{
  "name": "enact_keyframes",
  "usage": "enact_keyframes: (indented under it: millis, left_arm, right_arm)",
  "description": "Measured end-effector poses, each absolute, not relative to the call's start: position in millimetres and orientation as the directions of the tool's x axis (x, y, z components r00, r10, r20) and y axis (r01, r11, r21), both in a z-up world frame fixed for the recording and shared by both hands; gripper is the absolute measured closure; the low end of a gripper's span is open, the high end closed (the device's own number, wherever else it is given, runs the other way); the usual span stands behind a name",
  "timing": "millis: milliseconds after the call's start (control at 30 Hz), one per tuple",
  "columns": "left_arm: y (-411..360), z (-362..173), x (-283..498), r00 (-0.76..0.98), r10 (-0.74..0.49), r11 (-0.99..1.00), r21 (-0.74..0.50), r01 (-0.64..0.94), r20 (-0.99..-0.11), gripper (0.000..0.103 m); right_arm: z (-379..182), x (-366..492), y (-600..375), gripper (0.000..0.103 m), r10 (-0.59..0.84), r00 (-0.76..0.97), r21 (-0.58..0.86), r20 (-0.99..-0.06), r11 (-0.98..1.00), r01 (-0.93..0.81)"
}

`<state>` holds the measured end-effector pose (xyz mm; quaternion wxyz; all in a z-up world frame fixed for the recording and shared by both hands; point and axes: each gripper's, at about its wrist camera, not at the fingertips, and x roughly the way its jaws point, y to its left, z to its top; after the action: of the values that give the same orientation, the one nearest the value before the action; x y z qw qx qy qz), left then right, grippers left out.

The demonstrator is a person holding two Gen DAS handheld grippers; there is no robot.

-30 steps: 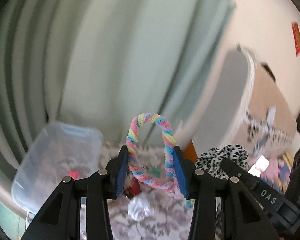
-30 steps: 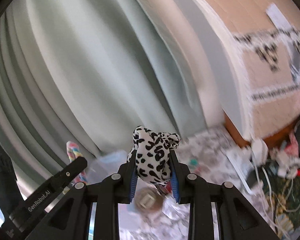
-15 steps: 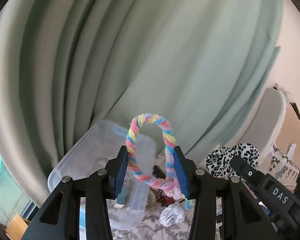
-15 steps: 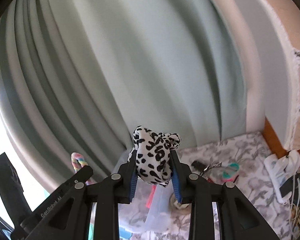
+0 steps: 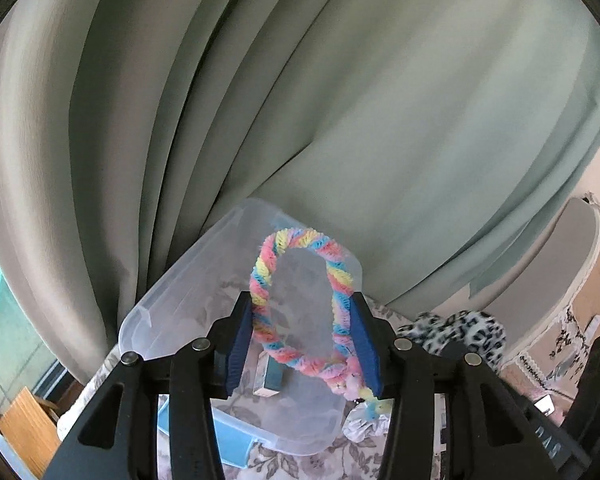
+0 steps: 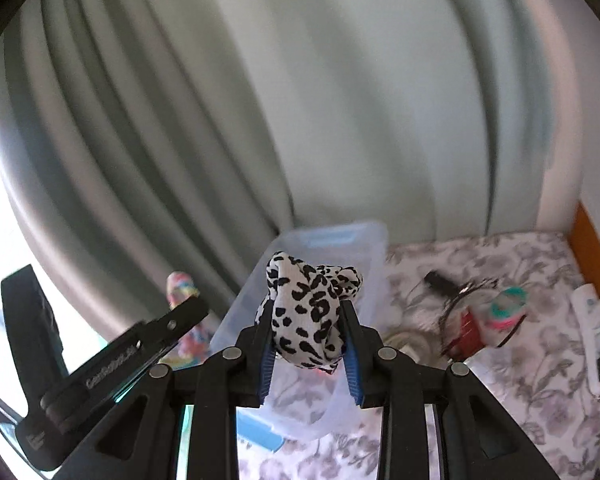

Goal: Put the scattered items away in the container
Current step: 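Lift both held items and carry them over the clear box, then open both grippers to drop the loop and plush into the box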

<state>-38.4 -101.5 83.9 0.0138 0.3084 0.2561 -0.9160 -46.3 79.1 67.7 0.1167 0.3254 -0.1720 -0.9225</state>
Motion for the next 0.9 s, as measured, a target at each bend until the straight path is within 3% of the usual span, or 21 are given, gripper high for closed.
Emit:
enact_keyframes:
  millis: [900]
  left_arm:
    - [-123.4,47.0,-40.5,-0.733,0.188,-0.841,-0.493,0.224,-0.654,0.050]
  right_arm:
    - [34.4,-62.7,50.7,0.070,-0.292,-0.679,0.328,-0.673,-0.941,0.081]
